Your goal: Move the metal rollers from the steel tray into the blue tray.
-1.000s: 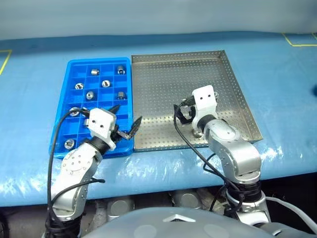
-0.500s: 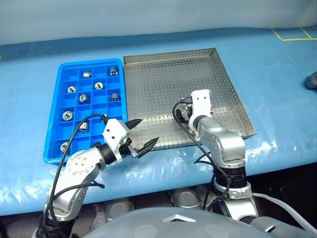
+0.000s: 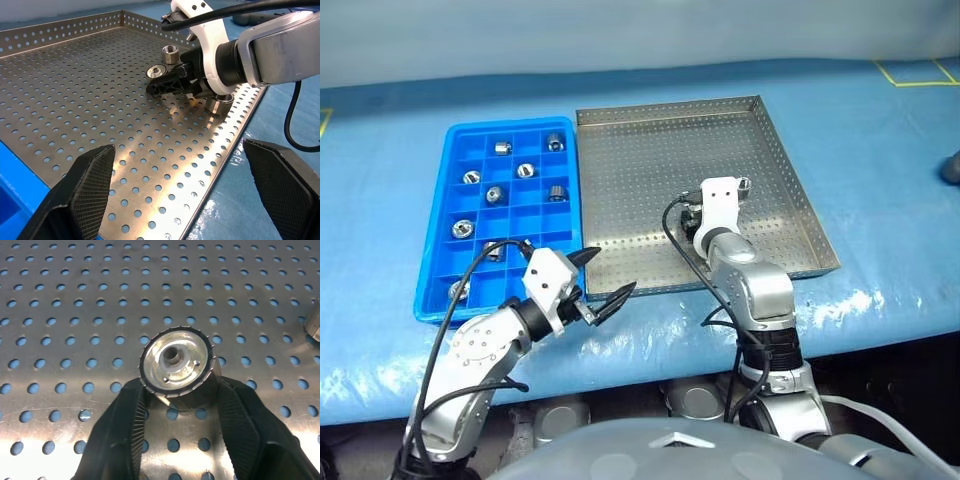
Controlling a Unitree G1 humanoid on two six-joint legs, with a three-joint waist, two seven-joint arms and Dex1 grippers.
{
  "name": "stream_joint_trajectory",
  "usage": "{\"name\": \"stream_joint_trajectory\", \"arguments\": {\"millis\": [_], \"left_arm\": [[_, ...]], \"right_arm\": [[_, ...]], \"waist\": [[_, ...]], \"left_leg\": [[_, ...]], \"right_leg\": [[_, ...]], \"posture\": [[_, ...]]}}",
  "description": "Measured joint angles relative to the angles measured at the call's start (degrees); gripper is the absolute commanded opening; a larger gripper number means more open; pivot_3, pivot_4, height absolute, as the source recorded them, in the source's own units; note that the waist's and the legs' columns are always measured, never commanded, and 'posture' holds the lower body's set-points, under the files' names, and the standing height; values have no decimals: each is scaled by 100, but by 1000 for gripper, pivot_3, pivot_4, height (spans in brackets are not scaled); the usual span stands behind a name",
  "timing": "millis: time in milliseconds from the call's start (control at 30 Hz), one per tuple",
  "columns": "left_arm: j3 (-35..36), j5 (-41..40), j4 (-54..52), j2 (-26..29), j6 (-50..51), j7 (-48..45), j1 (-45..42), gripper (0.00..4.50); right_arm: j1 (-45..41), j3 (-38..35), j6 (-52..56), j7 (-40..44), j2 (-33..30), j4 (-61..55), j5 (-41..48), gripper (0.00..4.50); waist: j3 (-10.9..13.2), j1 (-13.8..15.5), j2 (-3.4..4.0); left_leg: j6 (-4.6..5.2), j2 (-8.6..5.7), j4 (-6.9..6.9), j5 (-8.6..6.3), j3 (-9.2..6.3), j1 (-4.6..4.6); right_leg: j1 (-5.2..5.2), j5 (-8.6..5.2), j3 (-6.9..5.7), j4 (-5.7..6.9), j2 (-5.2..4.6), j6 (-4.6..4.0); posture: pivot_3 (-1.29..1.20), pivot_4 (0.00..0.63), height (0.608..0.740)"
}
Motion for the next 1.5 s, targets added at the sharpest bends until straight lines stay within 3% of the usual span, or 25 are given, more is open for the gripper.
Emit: {"name": "stream_joint_trajectory", "arguments": {"millis": [167,500,600,800,1000,1167,1300,1500], "left_arm": [[3,-1,-25,-3,-20,102,58,4500],[145,-5,-303,-31,-28,355,349,4500],[228,-7,-322,-31,-28,391,431,4500],[231,-14,-323,-32,-28,413,454,4500],[230,-28,-337,-16,-28,408,497,4500],[219,-160,-323,71,-28,277,433,4500],[35,-163,-265,124,-32,112,225,4500],[-214,-124,-136,258,-152,-122,56,4500]], "right_arm": [[-53,297,-12,79,50,-396,-35,96],[-592,957,253,697,72,-796,90,44],[-826,801,74,664,214,-585,92,587],[-1048,301,-112,340,458,-127,71,2469],[-538,99,1123,536,-107,-1054,169,4447],[-292,-25,2619,862,-972,-2374,330,4481],[-294,-254,3570,1010,-1193,-2986,422,4481],[92,-308,3902,1189,-1537,-3238,698,4481]], "waist": [[0,35,0],[0,239,0],[0,289,0],[0,316,0],[-1,327,4],[-1,232,11],[-7,126,21],[-9,-36,23]], "left_leg": [[0,2,-12,-1,-1,-13],[0,2,-13,-1,-1,-39],[0,2,-10,-1,0,-39],[0,2,-13,-1,-1,-45],[1,0,-8,-2,-8,-78],[1,2,-2,-2,-8,-73],[1,3,-1,-1,-8,-69],[3,1,-1,-2,-7,-74]], "right_leg": [[-19,-7,0,0,1,-11],[-49,-1,-4,0,0,-33],[-49,-10,-4,0,1,-17],[-53,3,-5,0,-1,-43],[-77,1,-15,-2,-6,-50],[-75,-3,-15,-1,-1,-43],[-73,-13,-15,2,2,-25],[-73,-13,-13,0,0,-24]], "posture": [[11,150,740],[55,150,740],[54,150,740],[49,150,740],[-10,150,740],[-84,150,740],[-115,150,740],[-131,150,740]]}}
